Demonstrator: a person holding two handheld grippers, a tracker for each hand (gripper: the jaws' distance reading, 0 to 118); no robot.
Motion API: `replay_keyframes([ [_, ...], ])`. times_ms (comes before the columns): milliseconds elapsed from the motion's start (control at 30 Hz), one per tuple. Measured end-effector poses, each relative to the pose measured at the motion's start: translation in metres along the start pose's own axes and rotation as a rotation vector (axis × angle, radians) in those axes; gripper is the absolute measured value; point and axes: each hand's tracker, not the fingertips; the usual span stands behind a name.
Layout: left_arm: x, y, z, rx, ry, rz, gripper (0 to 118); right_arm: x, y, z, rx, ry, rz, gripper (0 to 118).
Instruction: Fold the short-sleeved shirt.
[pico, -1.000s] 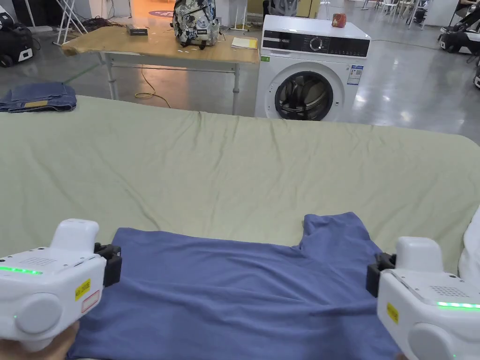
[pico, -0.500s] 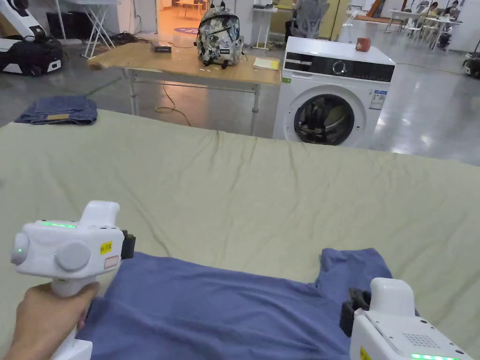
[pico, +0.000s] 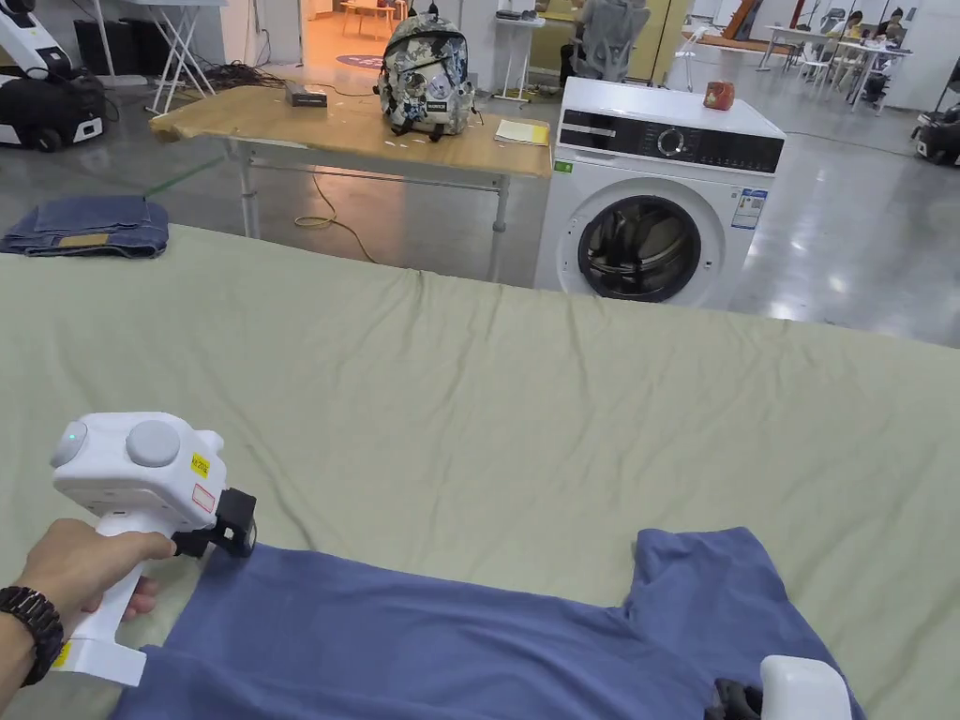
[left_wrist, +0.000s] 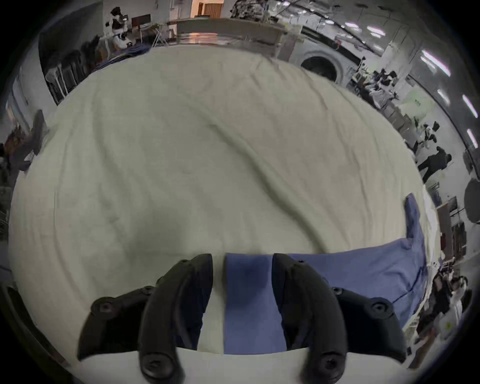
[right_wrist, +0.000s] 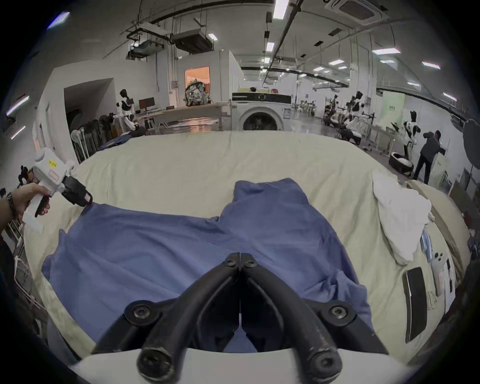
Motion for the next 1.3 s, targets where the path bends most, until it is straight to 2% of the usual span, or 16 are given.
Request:
replay_keyframes([
  [67,0.005,-0.003,-0.005,-0.014,-0.008,-0.013,46,0.004,-0.002,-0.002,-0.009,-0.009,-0.007,0],
  [133,0.010,-0.005,-0.006,-0.006,0.015,-0.027,37,0.008,-0.004,-0.006,-0.024,-0.019,-0.009,0],
  [167,0.005,0.001,-0.012,0.009,0.049,-0.030,29,0.010,-0.005,-0.007,-0.031,-0.020,-0.010,0],
  [233,0.012,-0.001,-0.014,0.031,0.068,-0.081,0,0.011,-0.006,-0.008,-0.040,-0.024,-0.021,0],
  [333,0.017,-0.007,-0.017,0.034,0.007,-0.119,0,0.013,-0.005,-0.010,-0.056,-0.028,-0.032,0],
  [400,0.024,-0.011,-0.013,0.062,0.051,-0.189,0,0.015,-0.002,-0.011,-0.069,-0.037,-0.035,0],
  [533,0.012,-0.016,0.007,0.133,-0.050,-0.093,0,0.021,0.013,-0.013,-0.077,-0.054,-0.024,0],
  [600,0.008,-0.020,0.016,0.178,-0.036,-0.107,0,0.026,0.028,-0.019,-0.086,-0.094,-0.001,0],
  [733,0.011,-0.038,0.035,0.238,-0.050,-0.136,0,0.049,0.063,-0.041,-0.117,-0.114,0.014,0],
  [867,0.011,-0.059,0.051,0.281,-0.071,-0.116,0,0.080,0.095,-0.087,-0.241,-0.113,-0.005,1],
  [900,0.010,-0.064,0.053,0.290,-0.077,-0.115,0,0.087,0.101,-0.100,-0.278,-0.121,-0.012,14],
  [967,0.009,-0.071,0.058,0.314,-0.113,-0.085,0,0.098,0.110,-0.120,-0.334,-0.117,-0.027,49],
  [1000,0.007,-0.075,0.060,0.323,-0.137,-0.062,0,0.102,0.113,-0.131,-0.346,-0.149,-0.041,57],
  [1133,0.013,-0.085,0.063,0.321,-0.110,-0.073,0,0.112,0.121,-0.163,-0.418,-0.069,-0.096,57],
  [1300,0.017,-0.088,0.060,0.314,-0.099,-0.062,0,0.113,0.114,-0.187,-0.508,-0.081,-0.113,57],
])
